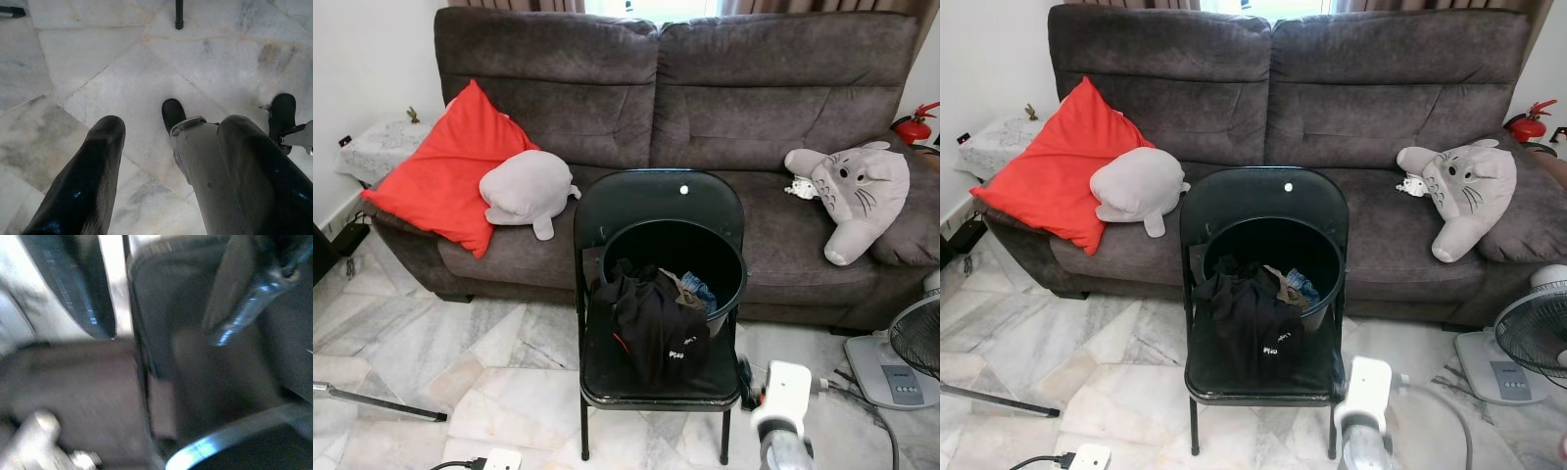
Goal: Hang hanger
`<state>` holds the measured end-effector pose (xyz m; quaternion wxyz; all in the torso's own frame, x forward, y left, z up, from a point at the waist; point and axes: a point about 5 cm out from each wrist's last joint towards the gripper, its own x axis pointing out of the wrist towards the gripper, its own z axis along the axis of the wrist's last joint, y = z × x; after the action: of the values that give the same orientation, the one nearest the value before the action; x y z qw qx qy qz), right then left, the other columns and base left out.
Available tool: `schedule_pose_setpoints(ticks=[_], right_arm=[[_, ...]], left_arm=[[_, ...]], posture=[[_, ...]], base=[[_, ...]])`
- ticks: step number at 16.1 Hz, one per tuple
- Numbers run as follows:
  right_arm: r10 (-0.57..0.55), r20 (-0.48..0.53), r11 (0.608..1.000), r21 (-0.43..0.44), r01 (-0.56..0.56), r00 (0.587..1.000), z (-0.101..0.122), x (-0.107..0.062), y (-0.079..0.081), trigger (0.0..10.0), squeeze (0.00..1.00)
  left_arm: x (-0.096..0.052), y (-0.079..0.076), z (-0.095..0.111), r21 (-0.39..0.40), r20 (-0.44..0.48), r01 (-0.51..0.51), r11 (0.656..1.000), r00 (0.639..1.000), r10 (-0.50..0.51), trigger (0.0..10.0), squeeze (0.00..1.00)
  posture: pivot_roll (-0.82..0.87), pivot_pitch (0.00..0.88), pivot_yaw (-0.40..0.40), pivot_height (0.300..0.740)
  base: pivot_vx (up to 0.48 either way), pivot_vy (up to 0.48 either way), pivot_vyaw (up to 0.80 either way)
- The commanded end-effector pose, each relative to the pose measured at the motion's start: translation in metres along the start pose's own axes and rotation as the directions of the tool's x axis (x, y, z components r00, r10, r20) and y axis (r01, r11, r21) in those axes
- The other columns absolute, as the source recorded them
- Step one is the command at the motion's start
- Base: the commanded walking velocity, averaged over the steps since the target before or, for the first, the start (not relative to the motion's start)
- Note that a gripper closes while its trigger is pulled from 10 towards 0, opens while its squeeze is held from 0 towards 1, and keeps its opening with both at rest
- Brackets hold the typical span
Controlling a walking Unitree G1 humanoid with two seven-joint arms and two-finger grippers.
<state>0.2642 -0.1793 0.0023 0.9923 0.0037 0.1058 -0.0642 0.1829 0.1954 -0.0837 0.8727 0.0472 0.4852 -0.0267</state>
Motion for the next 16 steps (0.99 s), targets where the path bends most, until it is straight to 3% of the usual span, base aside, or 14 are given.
schedule_pose_setpoints(ticks=[1,4,5,6,10,12,16], right_arm=[[0.054,-0.002,0.999,-0.004,-0.054,0.999,-0.004,-0.006,0.008,10.0,1.0],[0.209,0.02,0.977,-0.05,-0.207,0.978,0.001,-0.014,0.023,10.0,1.0],[0.236,-0.015,0.968,-0.084,-0.237,0.972,-0.003,-0.015,0.023,10.0,0.82],[0.225,-0.043,0.969,-0.093,-0.228,0.973,-0.007,-0.014,0.018,10.0,0.0],[0.226,-0.15,0.958,-0.146,-0.248,0.962,-0.006,0.001,-0.001,10.0,0.0],[0.203,-0.139,0.967,-0.124,-0.221,0.969,0.004,0.013,-0.008,10.0,0.0],[0.306,-0.195,0.941,-0.089,-0.327,0.932,0.007,0.021,0.003,10.0,0.0]], left_arm=[[-0.001,0.001,-0.004,0.008,-0.014,-0.001,1.0,1.0,0.001,10.0,0.0],[-0.001,0.001,-0.004,0.009,-0.016,-0.003,1.0,1.0,0.003,10.0,0.0],[-0.001,0.002,-0.004,0.01,-0.018,-0.005,1.0,1.0,0.005,10.0,0.0],[-0.001,0.002,-0.004,0.011,-0.018,-0.005,1.0,1.0,0.005,10.0,0.0],[-0.001,0.004,-0.002,0.033,-0.015,-0.001,0.999,1.0,0.001,10.0,0.0],[-0.001,0.005,-0.002,0.041,-0.015,-0.001,0.999,1.0,0.001,10.0,0.0],[-0.001,0.006,-0.001,0.06,-0.017,0.001,0.998,1.0,0.0,10.0,0.0]], posture=[[-0.07,0.043,0.02,0.74],[-0.08,0.052,0.02,0.74],[-0.08,0.058,0.022,0.74],[-0.07,0.061,0.024,0.74],[-0.06,0.075,0.04,0.74],[-0.06,0.079,0.046,0.74],[-0.05,0.085,0.059,0.74]], base=[[0.0,0.0,0.0],[0.0,0.0,0.0],[0.0,0.0,0.0],[0.0,0.0,0.0],[0.0,0.0,0.0],[0.0,0.0,0.0],[0.0,0.0,0.0]])
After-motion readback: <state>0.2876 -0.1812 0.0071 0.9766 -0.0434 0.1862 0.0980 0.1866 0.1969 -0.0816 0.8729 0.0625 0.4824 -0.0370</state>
